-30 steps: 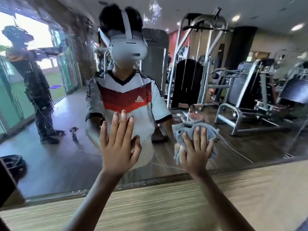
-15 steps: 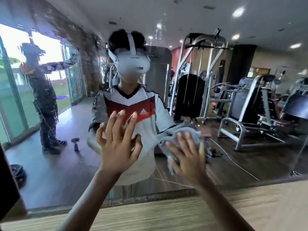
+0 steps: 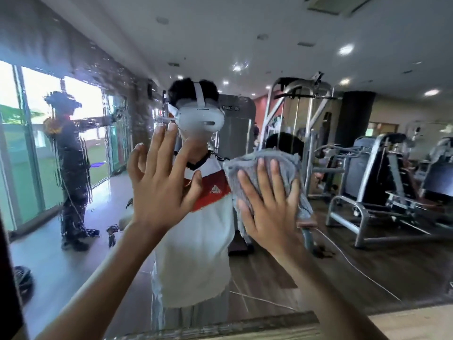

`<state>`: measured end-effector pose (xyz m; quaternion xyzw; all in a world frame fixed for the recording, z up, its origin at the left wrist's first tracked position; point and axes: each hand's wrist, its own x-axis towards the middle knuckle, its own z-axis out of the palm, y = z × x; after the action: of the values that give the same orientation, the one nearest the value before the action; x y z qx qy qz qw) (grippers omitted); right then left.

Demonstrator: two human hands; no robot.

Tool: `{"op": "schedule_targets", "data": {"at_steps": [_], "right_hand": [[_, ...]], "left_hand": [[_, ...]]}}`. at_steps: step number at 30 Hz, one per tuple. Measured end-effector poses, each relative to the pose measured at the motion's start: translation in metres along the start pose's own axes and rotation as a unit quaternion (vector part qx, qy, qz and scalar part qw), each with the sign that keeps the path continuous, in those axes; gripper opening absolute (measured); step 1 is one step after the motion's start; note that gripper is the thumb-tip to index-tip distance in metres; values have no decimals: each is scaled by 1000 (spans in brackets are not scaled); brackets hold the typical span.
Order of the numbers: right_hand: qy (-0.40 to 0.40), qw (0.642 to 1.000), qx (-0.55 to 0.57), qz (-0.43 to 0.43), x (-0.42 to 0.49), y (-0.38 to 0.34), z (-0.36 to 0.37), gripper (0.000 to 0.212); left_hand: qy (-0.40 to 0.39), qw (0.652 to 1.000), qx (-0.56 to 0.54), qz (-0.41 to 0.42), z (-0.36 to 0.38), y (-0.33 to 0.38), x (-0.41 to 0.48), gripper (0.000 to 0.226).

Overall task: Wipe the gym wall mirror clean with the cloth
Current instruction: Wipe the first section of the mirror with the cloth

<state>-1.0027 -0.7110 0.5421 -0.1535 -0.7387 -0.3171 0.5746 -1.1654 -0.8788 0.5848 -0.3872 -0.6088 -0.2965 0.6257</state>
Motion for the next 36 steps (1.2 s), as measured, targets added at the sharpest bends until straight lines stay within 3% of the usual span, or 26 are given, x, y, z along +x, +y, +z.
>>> {"op": "schedule_targets", "data": {"at_steps": [2,3,7,9,13,18,20,24,26,31,36], "right_hand": [[-17,998,-2,-58,-25,19,-2,60],[-16,999,-5,-45,-26,30,-4,56],[1,988,-13,156,38,63,-9,56],[16,981,-5,194,88,60,-11,58],[26,991,6,129,130,32,-13,58],[5,998,-28,-54,69,34,-11,61],[-8,996,-38,-78,51,63,-13,61],[-5,992,-24,121,111,114,-18,57],[2,987,-12,162,165,113,-25,60],[38,998,-17,56,207,74,-24,57],[-13,981,-67,-179,145,102,-22,60]], "left_hand": [[2,1000,7,10,0,-2,-5,56],[3,1000,9,13,0,-3,-5,56],[6,1000,7,7,0,-1,1,56],[1,1000,7,5,0,1,8,57],[-3,1000,-3,-4,0,3,33,61],[-8,1000,-29,-9,-5,7,58,61],[-10,1000,-28,1,-8,1,60,60],[-20,999,-8,25,-12,-9,78,61],[-28,999,-7,25,-12,-8,99,61],[-46,998,2,34,-8,-9,146,63],[-56,996,20,67,-13,-21,162,63]]}}
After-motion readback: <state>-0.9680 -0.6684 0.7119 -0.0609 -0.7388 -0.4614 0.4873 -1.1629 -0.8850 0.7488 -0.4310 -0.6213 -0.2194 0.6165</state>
